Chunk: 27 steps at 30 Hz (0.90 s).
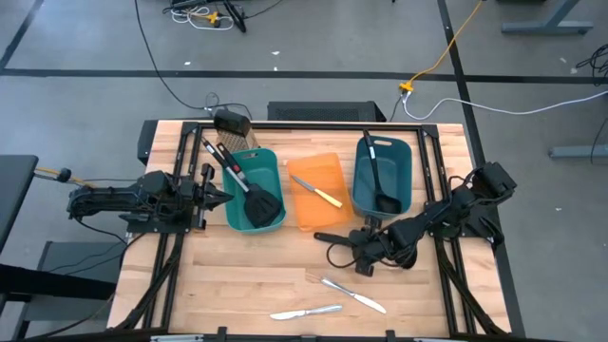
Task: Pick & Place Kitchen Items
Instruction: Put the black serving spoon into the blue bin
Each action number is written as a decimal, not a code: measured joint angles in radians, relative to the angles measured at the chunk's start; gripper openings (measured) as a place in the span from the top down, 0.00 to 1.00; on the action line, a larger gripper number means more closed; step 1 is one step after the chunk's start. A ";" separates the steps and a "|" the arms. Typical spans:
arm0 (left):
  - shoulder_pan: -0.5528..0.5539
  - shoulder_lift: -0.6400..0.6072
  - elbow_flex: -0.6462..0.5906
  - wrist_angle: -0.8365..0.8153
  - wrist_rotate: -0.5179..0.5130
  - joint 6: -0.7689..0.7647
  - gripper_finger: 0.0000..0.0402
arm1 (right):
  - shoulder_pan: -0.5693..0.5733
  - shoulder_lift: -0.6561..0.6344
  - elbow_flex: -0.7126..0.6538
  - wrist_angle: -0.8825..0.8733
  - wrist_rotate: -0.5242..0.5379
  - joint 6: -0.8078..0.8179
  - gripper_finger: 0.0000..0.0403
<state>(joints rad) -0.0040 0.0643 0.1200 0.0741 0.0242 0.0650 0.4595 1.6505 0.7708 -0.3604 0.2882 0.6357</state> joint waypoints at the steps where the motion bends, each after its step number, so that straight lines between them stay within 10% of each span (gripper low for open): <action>1: 0.000 0.000 0.000 0.000 0.000 0.000 0.96 | 0.000 0.000 0.000 0.002 -0.005 -0.002 0.63; 6: 0.000 0.000 0.000 0.000 0.000 0.000 0.96 | -0.003 0.000 0.000 0.007 -0.023 -0.019 0.82; 15: 0.000 0.000 0.000 0.000 0.000 -0.001 0.96 | -0.003 -0.051 0.031 -0.067 -0.010 -0.073 0.82; 27: 0.000 0.000 0.001 -0.003 0.000 -0.001 0.96 | 0.025 -0.423 0.066 -0.016 0.146 -0.327 0.90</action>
<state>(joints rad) -0.0040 0.0639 0.1207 0.0711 0.0242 0.0635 0.4849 1.2278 0.8368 -0.3764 0.4346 0.3090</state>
